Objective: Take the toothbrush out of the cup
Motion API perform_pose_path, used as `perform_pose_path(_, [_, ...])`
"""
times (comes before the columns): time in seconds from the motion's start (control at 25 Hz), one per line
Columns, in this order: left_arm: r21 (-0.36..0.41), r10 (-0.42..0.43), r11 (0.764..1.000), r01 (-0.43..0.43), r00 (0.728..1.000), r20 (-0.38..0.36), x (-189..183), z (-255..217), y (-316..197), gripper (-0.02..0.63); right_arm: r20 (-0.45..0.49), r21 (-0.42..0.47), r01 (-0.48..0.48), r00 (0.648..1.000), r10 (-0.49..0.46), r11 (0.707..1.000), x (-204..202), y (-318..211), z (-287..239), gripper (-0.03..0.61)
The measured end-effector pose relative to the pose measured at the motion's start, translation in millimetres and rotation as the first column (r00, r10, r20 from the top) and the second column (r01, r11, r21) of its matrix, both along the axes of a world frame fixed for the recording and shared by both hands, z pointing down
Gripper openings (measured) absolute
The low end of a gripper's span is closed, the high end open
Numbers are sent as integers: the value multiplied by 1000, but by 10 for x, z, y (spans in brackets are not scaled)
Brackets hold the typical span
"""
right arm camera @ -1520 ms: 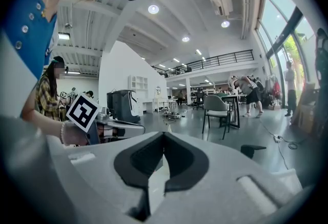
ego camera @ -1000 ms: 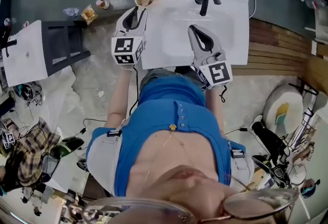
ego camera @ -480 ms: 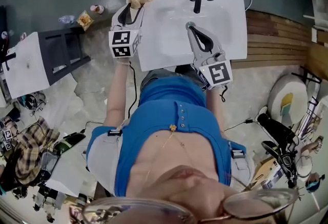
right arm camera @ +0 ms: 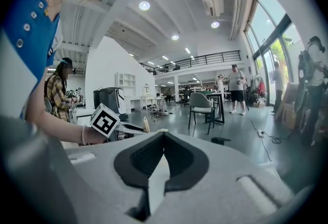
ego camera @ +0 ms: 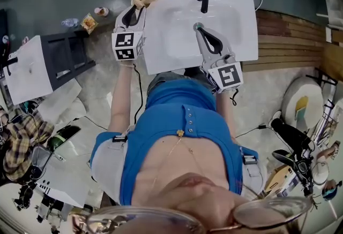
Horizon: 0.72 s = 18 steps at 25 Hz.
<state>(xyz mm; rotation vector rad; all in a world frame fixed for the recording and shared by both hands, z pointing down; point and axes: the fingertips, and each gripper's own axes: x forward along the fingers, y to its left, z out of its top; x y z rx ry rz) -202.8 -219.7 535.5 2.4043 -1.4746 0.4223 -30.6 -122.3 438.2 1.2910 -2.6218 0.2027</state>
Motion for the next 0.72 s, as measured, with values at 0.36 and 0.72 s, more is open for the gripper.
perform_pose_path(0.36, [54, -35, 998, 36, 999, -17, -85, -318, 53, 98, 11, 11, 23, 1000, -23, 1000, -12, 9, -52, 2])
perform_pose_path(0.72, [112, -66, 991, 69, 997, -30, -135, -623, 111, 95, 26, 2, 26, 999, -26, 1000, 46, -1, -43, 2])
